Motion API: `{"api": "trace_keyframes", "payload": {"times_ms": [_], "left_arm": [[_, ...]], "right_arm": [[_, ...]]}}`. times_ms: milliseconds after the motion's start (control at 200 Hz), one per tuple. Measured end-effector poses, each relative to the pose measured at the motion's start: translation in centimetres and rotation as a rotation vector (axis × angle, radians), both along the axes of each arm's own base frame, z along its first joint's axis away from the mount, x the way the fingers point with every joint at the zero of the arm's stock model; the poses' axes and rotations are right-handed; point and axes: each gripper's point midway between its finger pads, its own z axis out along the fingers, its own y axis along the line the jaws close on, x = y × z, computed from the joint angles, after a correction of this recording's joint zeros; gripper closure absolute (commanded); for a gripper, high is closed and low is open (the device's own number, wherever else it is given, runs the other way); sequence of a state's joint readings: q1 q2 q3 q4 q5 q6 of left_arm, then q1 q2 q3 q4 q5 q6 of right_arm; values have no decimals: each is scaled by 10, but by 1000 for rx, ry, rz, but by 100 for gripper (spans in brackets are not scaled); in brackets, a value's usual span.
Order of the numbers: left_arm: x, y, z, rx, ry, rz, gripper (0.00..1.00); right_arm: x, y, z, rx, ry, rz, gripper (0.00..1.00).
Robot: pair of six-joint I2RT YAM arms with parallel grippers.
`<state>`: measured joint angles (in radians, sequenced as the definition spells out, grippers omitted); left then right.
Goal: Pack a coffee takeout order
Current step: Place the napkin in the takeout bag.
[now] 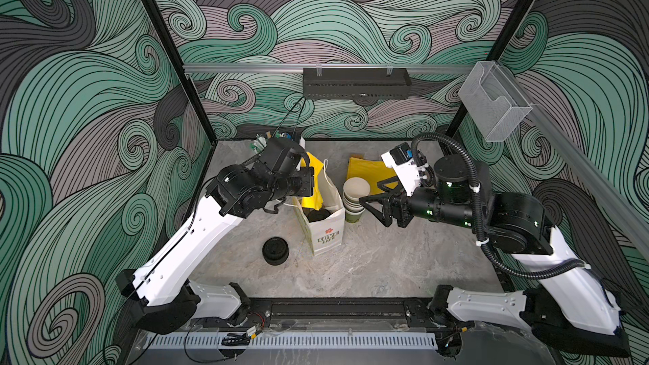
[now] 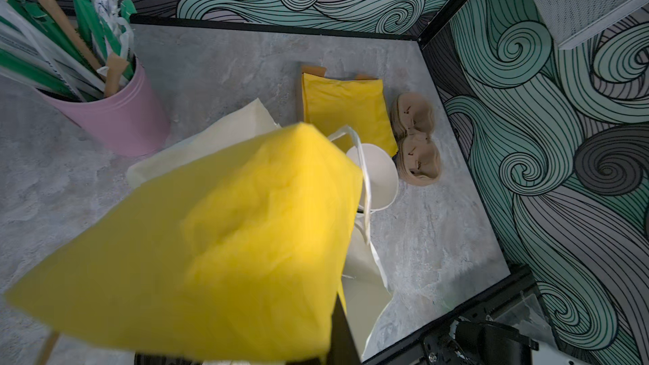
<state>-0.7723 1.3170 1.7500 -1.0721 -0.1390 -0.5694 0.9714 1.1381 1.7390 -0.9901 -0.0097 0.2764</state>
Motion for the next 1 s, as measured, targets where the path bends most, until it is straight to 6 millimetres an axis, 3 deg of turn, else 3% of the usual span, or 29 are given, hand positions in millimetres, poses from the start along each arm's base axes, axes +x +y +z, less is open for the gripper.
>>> {"api": "trace_keyframes", "payload": {"times_ms": [200, 465, 770, 996], "left_arm": [[1, -9, 0, -39, 2, -40, 100], [8, -7, -31, -71, 92, -66, 100], [10, 0, -42, -65, 139, -54, 100], [18, -2, -63, -20, 193, -38, 97]], "right_arm": [[-1, -5, 0, 8, 2, -15, 22], [-1, -5, 0, 9, 3, -15, 23], [-1, -5, 0, 10, 6, -16, 23], [-1, -5, -2, 9, 10, -18, 23]]}}
